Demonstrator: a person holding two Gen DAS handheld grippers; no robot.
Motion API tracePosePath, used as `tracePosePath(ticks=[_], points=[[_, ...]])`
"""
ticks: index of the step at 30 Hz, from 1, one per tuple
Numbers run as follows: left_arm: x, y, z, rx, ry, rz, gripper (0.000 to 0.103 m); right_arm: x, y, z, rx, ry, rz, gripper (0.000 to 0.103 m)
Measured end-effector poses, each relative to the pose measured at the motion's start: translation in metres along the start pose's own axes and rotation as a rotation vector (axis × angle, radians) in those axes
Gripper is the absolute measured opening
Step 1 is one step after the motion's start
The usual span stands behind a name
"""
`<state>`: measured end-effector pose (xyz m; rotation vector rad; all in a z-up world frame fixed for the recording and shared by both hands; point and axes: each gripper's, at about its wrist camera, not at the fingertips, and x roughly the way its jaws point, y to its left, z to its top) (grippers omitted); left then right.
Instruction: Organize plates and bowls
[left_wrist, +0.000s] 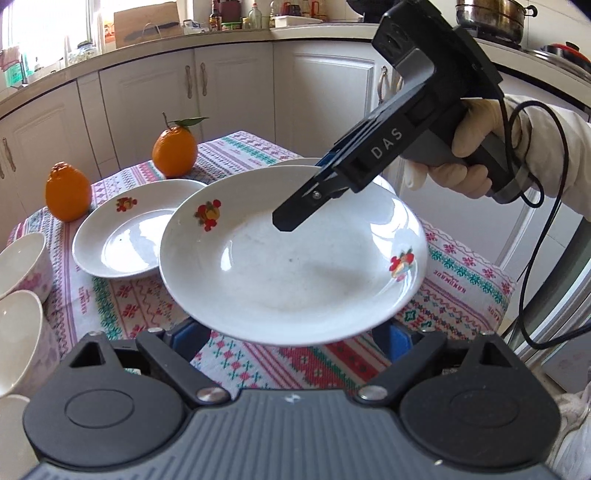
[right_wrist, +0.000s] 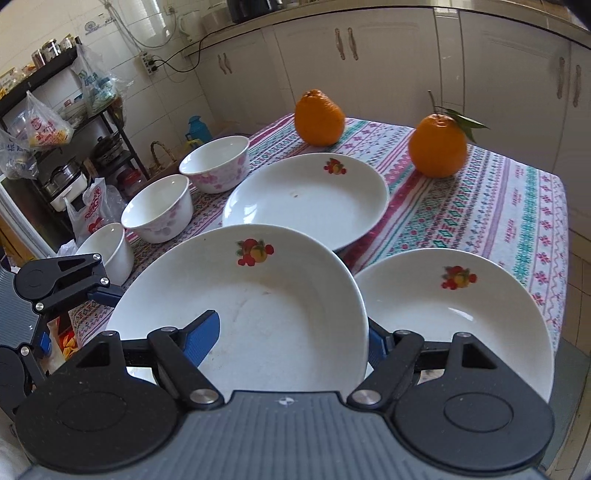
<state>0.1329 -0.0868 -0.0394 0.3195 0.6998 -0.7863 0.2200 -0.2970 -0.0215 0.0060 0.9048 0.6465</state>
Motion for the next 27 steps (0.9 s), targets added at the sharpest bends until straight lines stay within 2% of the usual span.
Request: tracePosePath(ticks=[6,12,27], points=[[0.027,-0.006,0.023,0.022,0.001,-0.049,0.093,-0.015,-0.033,-0.008,0.05,-0.031,-0.055,0.084],[0.048,-0.013,0.038,0.053,0.01,-0.063,0.093,-0.022,-0.056,-0.012,0.079,-0.05,-0.08,0.084],[0.072,-0.012,0.053,0.069,0.035,-0.071,0.093,-0.021,-0.082,-0.017,0.1,-0.06,-0.116,0.084]])
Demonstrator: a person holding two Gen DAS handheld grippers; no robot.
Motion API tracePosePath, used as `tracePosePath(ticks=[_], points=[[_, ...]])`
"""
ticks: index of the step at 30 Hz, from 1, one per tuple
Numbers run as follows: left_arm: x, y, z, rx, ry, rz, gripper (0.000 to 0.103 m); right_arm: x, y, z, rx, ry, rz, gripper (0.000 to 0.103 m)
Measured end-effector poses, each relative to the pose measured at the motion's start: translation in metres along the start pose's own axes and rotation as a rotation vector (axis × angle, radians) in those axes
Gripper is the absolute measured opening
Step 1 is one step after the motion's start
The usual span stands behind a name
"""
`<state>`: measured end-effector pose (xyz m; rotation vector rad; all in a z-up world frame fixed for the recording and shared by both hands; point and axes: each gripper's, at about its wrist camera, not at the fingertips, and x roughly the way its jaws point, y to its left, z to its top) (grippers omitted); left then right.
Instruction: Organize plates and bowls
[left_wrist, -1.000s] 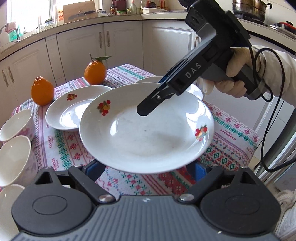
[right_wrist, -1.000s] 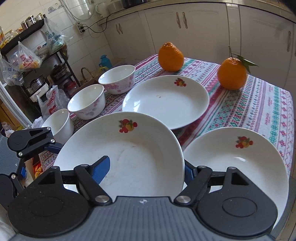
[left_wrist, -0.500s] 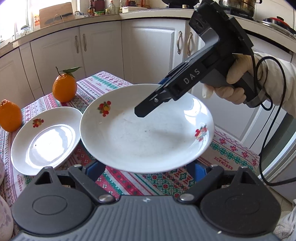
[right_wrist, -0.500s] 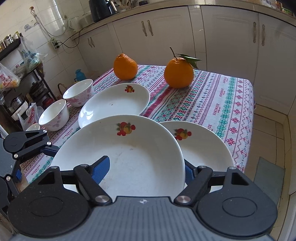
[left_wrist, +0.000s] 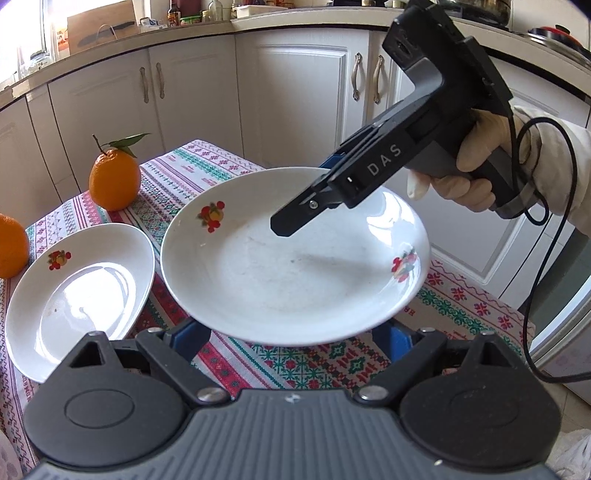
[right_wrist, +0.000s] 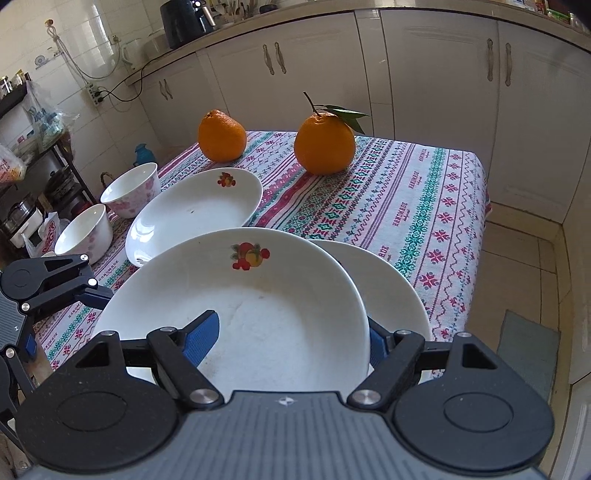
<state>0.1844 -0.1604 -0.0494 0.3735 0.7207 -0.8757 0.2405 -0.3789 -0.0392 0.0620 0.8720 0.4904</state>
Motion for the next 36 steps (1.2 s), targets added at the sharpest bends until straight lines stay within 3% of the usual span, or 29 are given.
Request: tracePosePath(ticks=[36], points=[[0.024,0.01,0.011,-0.002,0.019,-0.018,0.094,-0.013,-0.02,-0.018,0.084,0.002,-0.057,0.085]])
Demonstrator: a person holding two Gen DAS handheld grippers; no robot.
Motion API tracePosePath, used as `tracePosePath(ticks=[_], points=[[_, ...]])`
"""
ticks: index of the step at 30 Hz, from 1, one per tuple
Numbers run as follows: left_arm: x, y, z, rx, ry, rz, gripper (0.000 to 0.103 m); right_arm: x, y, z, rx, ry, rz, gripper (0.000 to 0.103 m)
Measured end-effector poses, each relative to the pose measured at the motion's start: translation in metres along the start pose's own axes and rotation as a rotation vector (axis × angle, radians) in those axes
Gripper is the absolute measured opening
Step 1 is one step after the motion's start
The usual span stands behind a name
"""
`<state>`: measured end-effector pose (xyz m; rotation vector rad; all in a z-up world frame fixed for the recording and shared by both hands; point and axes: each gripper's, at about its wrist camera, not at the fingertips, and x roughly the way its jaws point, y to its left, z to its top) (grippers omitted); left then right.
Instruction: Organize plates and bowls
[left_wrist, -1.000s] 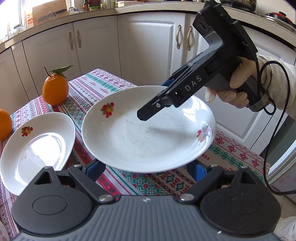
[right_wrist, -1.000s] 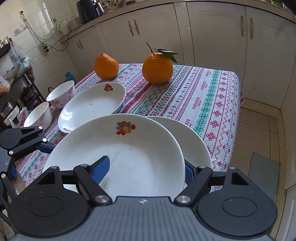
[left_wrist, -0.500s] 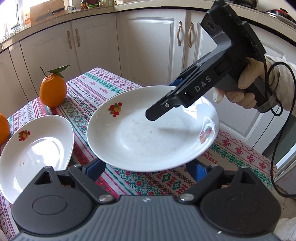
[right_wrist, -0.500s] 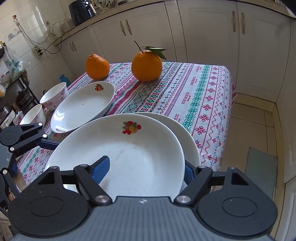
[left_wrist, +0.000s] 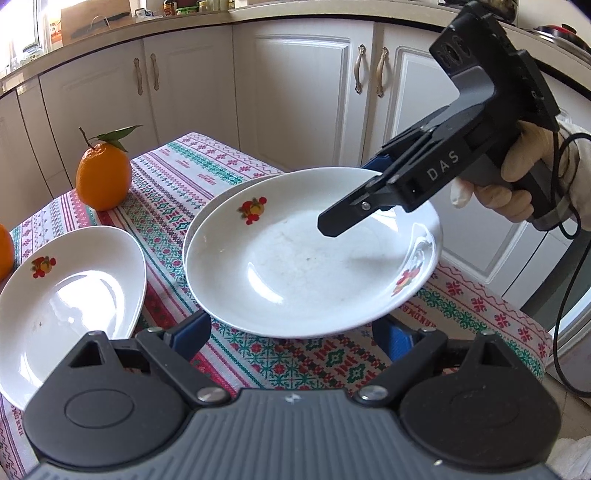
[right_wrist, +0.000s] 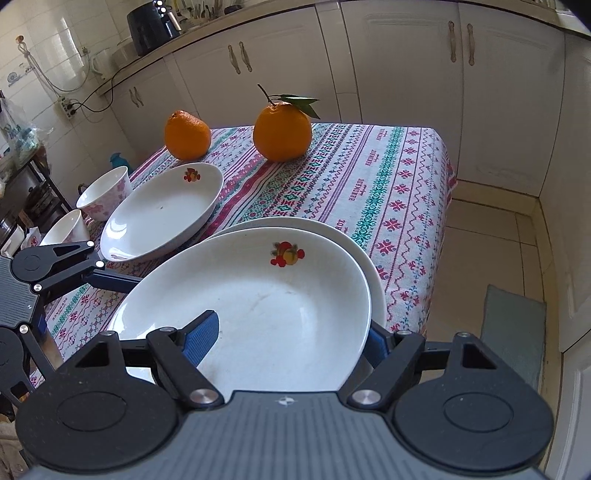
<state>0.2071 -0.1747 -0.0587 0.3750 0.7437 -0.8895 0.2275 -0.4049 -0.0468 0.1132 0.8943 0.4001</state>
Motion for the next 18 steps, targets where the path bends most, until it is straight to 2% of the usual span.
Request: tracePosePath(ticks=[18], points=[[-0.002,-0.007,-0.003,0.021,-0.027,0.007,0.094,-0.01,0.017,-0.003,-0.004,0.014,-0.09,0.094]])
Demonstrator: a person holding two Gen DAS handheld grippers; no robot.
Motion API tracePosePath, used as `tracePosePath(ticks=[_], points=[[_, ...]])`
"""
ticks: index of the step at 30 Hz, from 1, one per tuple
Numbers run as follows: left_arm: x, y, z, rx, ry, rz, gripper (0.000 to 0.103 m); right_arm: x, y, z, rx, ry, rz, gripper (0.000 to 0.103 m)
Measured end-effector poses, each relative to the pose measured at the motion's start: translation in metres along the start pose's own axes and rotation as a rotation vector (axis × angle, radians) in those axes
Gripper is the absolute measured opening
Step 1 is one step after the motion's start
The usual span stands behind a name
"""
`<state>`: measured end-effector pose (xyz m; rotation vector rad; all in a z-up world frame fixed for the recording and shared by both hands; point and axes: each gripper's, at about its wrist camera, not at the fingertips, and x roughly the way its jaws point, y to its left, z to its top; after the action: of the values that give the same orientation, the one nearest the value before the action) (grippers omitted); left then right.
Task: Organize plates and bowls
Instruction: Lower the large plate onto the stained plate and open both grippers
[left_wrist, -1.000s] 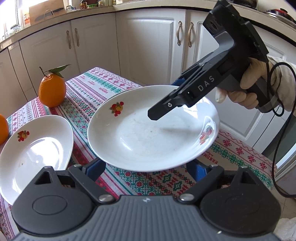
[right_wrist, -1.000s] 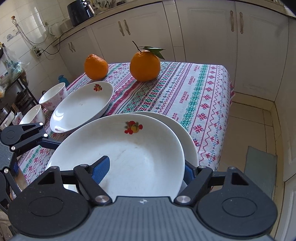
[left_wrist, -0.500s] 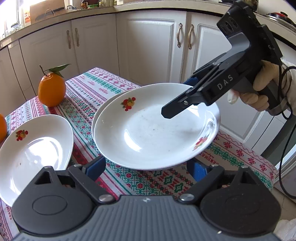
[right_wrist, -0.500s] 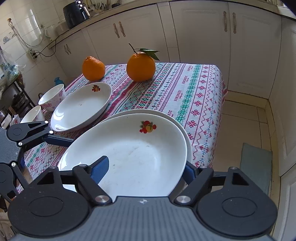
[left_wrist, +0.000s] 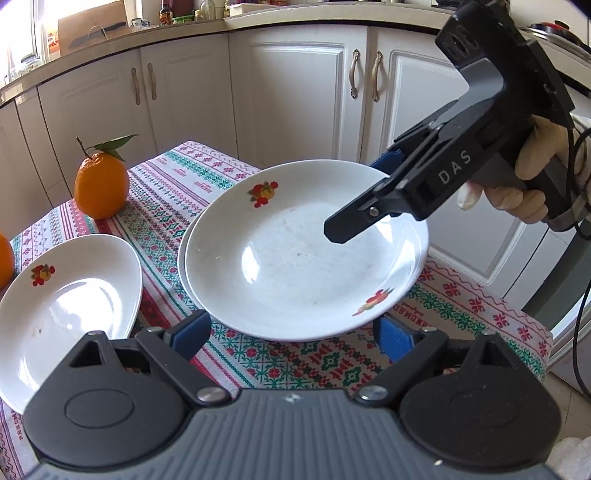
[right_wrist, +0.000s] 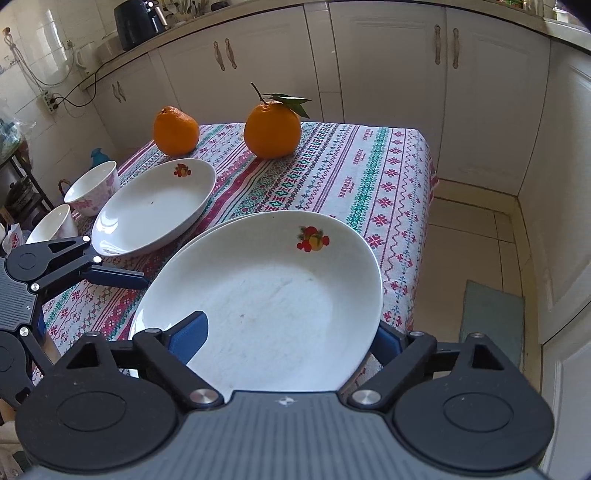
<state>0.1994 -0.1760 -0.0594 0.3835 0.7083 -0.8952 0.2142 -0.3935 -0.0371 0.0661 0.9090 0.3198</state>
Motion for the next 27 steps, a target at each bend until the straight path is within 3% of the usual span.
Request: tracePosePath(ticks=[13,19,22,27], points=[[-0.024,-0.004,-0.005,-0.02,-0.063,0.02,0.095,0.0,0.011,-0.008,-0.025,0.053,-0.091,0.097],[-0.041,-0.007,-0.016,-0.058,-0.092,0.05,0.095,-0.013,0.026,-0.015,-0.059,0.026,-0.113,0.103],[-0.049,-0.005,-0.021,-0.104,-0.099,0.092,0.096,-0.024,0.037,-0.017,-0.074,0.002,-0.11,0.103],[-0.06,0.006,-0.035,-0.192,-0.104,0.232,0.099,-0.035,0.061,-0.022,-0.134,-0.022,-0.132,0.103]])
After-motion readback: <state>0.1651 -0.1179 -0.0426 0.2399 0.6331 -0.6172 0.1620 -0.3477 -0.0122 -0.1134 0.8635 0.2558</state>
